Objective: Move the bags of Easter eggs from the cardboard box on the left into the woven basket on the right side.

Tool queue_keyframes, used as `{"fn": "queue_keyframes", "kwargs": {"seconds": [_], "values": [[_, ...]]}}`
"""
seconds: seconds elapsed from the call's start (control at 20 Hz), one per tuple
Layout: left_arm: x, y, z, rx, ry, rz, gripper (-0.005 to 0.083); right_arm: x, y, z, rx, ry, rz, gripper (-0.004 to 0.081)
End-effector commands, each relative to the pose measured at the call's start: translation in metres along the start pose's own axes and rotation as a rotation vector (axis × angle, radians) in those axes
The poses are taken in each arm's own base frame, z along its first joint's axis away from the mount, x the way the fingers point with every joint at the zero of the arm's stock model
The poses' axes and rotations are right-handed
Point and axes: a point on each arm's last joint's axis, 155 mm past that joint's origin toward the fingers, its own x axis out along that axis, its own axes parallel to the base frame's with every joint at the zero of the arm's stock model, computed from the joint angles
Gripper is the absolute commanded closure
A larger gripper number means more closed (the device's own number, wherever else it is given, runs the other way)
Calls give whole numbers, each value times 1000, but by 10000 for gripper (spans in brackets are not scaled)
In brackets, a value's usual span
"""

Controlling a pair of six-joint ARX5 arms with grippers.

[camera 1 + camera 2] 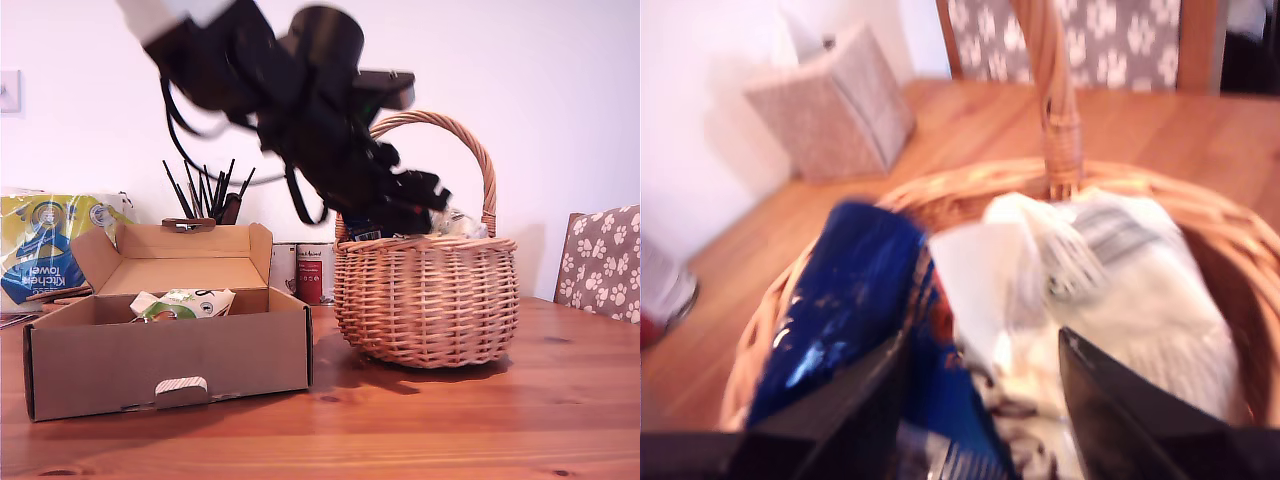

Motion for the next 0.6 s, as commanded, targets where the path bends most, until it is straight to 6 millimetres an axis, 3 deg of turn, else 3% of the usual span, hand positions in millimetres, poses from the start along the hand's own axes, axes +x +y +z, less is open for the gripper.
{"fn": "queue_keyframes", "kwargs": {"seconds": [0.0,0.1,0.2,0.3,0.45,0.55], "values": [[-19,12,20,-2,-29,21,332,0,1,3,4,-8,4,783],[-33,17,37,-4,-51,26,332,0,1,3,4,-7,7,783],[-46,15,41,-9,-32,-4,370,0,1,3,5,-8,6,783],[-59,8,37,-6,17,-52,488,2,0,3,4,-3,0,783],[-87,-5,26,-12,109,-149,802,9,-5,-1,3,26,-26,783],[-104,-14,21,-47,146,-218,794,16,-7,-5,4,52,-40,783]]}}
